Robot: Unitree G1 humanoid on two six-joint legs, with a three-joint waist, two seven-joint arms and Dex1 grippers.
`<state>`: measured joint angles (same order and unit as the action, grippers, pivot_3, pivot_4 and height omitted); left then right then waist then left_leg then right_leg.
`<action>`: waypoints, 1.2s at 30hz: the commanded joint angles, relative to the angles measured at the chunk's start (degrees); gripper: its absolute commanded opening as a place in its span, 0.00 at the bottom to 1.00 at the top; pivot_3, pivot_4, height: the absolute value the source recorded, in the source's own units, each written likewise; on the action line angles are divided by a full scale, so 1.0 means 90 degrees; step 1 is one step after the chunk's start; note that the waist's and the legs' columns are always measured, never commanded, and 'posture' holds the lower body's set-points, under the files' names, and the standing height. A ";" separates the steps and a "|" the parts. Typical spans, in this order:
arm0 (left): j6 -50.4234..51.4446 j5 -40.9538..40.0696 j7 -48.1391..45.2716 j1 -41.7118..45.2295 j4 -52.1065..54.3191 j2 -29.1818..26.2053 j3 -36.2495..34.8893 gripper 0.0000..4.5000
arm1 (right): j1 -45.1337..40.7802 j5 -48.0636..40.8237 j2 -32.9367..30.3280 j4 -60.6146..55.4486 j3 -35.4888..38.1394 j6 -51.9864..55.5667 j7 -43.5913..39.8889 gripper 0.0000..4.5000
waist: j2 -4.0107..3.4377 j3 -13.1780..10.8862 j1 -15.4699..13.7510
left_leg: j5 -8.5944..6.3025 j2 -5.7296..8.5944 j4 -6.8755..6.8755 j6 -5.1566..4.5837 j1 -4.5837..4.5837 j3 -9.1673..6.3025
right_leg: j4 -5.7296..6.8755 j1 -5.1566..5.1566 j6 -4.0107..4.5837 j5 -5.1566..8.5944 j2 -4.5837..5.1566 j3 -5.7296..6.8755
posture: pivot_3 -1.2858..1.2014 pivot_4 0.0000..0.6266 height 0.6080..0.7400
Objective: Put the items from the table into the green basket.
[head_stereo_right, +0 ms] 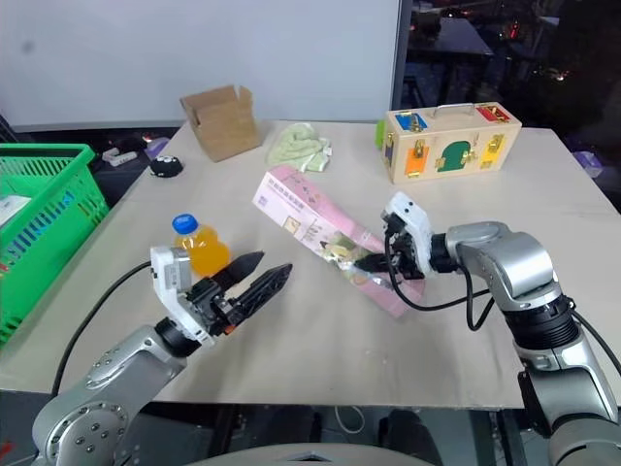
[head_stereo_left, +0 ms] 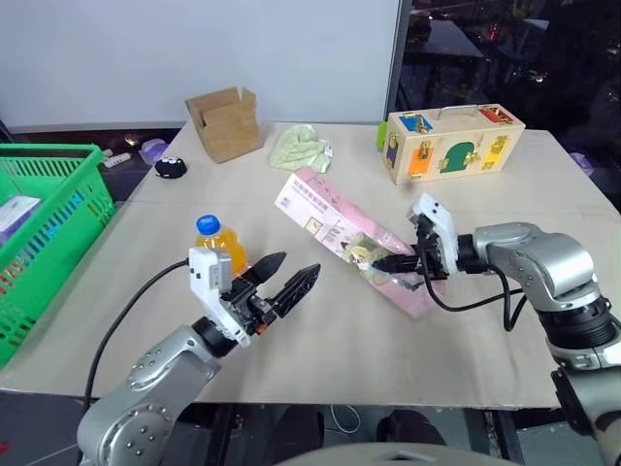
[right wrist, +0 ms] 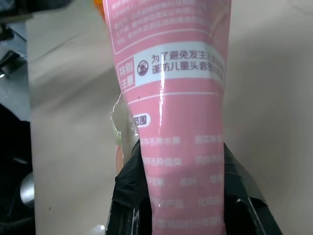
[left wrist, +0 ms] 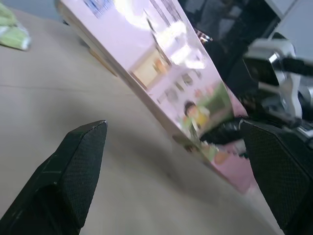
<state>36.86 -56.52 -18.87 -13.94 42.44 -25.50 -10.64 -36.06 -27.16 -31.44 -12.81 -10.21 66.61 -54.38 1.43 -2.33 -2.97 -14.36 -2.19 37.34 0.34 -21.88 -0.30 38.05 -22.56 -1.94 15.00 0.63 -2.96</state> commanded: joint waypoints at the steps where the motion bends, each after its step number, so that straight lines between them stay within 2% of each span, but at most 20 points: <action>1: -0.0176 -0.0019 -0.0205 0.0016 -0.0012 0.0030 0.0045 1.00 | -0.0234 -0.0274 -0.0035 -0.0097 0.0233 0.0088 0.0027 0.07 | 0.0000 0.0000 0.0027 | 0.0000 0.0000 -0.0001 0.0000 0.0000 -0.0001 | 0.0000 0.0000 0.0000 0.0000 0.0000 0.0001 | 0.55 0.00 1.00; 14: 0.0066 -0.1213 -0.0061 0.1302 -0.0734 0.0475 0.0110 1.00 | -0.0547 -0.1223 -0.0154 -0.0291 0.0026 0.0300 -0.0461 0.07 | 0.0001 0.0000 0.0092 | 0.0000 -0.0001 0.0000 0.0000 -0.0004 -0.0009 | 0.0001 0.0000 -0.0001 -0.0001 -0.0002 0.0005 | 0.55 0.00 1.00; 27: 0.0133 -0.1499 -0.0072 0.1490 -0.0773 0.0549 0.0295 1.00 | -0.0540 -0.1798 -0.0210 -0.0469 -0.0025 0.0327 -0.0601 0.07 | 0.0000 0.0000 0.0091 | 0.0000 0.0000 0.0000 0.0000 -0.0005 -0.0010 | 0.0000 0.0000 -0.0001 0.0000 -0.0002 0.0005 | 0.55 0.00 1.00; 28: 0.0137 -0.1520 -0.0074 0.1498 -0.0765 0.0551 0.0312 0.88 | -0.0533 -0.1814 -0.0217 -0.0481 -0.0024 0.0321 -0.0599 0.07 | 0.0000 0.0000 0.0091 | 0.0000 0.0000 0.0000 0.0000 -0.0005 -0.0010 | 0.0000 0.0000 -0.0001 0.0000 -0.0002 0.0005 | 0.55 0.00 1.00; 29: 0.0135 -0.1544 -0.0058 0.1508 -0.0750 0.0566 0.0329 0.84 | -0.0524 -0.1841 -0.0220 -0.0494 -0.0014 0.0310 -0.0609 0.07 | 0.0000 0.0000 0.0091 | 0.0000 0.0000 0.0000 0.0000 -0.0006 -0.0010 | 0.0000 0.0000 -0.0001 0.0000 -0.0002 0.0005 | 0.55 0.00 1.00; 32: 0.0132 -0.1613 0.0017 0.1523 -0.0707 0.0595 0.0349 0.56 | -0.0521 -0.1955 -0.0241 -0.0505 -0.0015 0.0276 -0.0700 0.07 | 0.0000 0.0000 0.0091 | 0.0000 0.0000 0.0000 0.0000 -0.0006 -0.0010 | -0.0001 0.0000 -0.0001 0.0000 -0.0002 0.0005 | 0.55 0.00 1.00; 34: 0.0119 -0.1630 0.0044 0.1518 -0.0680 0.0595 0.0347 0.38 | -0.0545 -0.2031 -0.0179 -0.0461 0.0060 0.0225 -0.0712 0.29 | 0.0000 0.0000 0.0090 | 0.0000 0.0000 0.0000 0.0000 -0.0006 -0.0010 | -0.0002 0.0000 -0.0001 0.0000 -0.0002 0.0005 | 0.55 0.00 1.00; 36: 0.0092 -0.1655 0.0083 0.1515 -0.0655 0.0598 0.0328 0.37 | -0.0562 -0.2044 -0.0182 -0.0475 0.0086 0.0141 -0.0756 0.48 | 0.0001 0.0000 0.0090 | 0.0000 0.0000 0.0000 0.0000 -0.0006 -0.0011 | -0.0001 -0.0001 -0.0001 0.0000 -0.0003 0.0005 | 0.55 0.00 1.00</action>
<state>38.14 -71.15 -18.95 -0.83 34.91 -20.27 -8.37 -39.63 -43.09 -33.67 -14.74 -10.80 69.67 -59.67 1.44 -2.33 -2.16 -14.36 -2.19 37.34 0.34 -21.93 -0.39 38.04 -22.56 -1.95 14.99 0.60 -2.91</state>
